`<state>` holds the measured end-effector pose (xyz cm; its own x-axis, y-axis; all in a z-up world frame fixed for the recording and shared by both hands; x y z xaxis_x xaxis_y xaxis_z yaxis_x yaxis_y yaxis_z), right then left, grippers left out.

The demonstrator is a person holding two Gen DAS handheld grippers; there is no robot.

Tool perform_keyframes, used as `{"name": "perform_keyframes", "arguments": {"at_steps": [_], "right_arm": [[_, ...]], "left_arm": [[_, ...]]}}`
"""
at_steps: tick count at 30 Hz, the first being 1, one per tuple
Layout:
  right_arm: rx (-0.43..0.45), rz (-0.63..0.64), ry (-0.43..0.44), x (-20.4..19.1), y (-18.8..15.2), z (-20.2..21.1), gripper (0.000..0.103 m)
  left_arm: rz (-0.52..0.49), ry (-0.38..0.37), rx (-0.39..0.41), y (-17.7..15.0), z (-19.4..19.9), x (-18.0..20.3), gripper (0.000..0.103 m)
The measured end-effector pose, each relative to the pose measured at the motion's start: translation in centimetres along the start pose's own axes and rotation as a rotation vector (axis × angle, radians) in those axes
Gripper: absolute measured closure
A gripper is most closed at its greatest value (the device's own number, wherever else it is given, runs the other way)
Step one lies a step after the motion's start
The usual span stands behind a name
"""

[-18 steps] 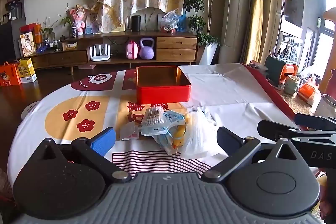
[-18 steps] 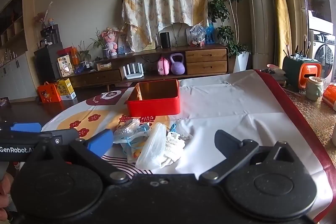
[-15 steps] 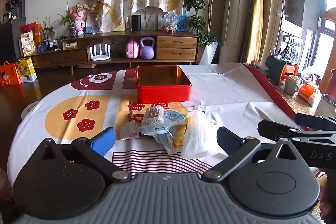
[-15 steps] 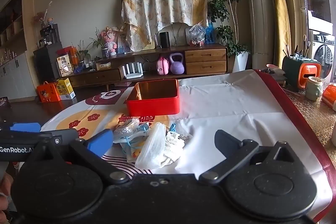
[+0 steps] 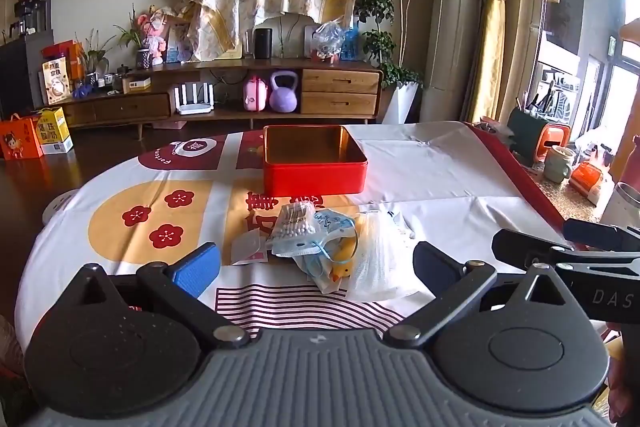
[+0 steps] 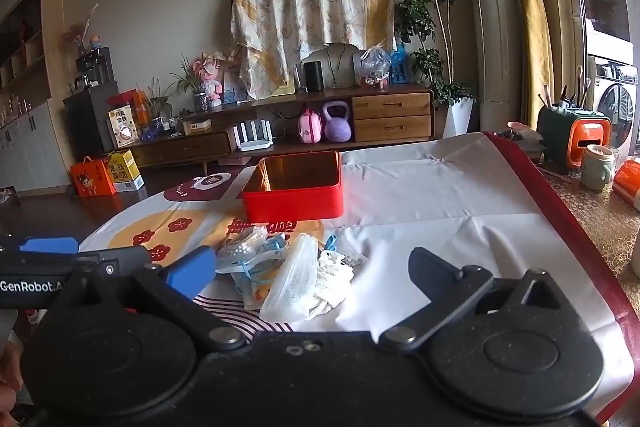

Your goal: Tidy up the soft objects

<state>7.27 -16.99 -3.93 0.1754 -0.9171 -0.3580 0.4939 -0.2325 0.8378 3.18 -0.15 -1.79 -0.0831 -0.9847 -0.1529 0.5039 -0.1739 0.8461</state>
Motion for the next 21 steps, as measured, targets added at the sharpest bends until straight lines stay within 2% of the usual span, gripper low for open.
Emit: {"name": "perform_keyframes", "arguments": {"at_steps": [21], "right_arm": [[0.002,0.002,-0.004,0.03,-0.13,-0.10,0.000]], "left_arm": [[0.025,-0.005,-0.011,-0.40,-0.23,-0.43,0.000]]}}
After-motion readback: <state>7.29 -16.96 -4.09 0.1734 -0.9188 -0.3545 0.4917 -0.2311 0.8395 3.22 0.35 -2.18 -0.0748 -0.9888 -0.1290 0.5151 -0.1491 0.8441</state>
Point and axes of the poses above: each gripper's, at about its wrist camera, not at the fingertips, and z roughly against the way its jaws point, x to its right, y to its top, the point moved 4 cm from there along -z, roughly the way its jaws point, and after that the axes turned 14 degrees about -z, right-handed, at the moved point
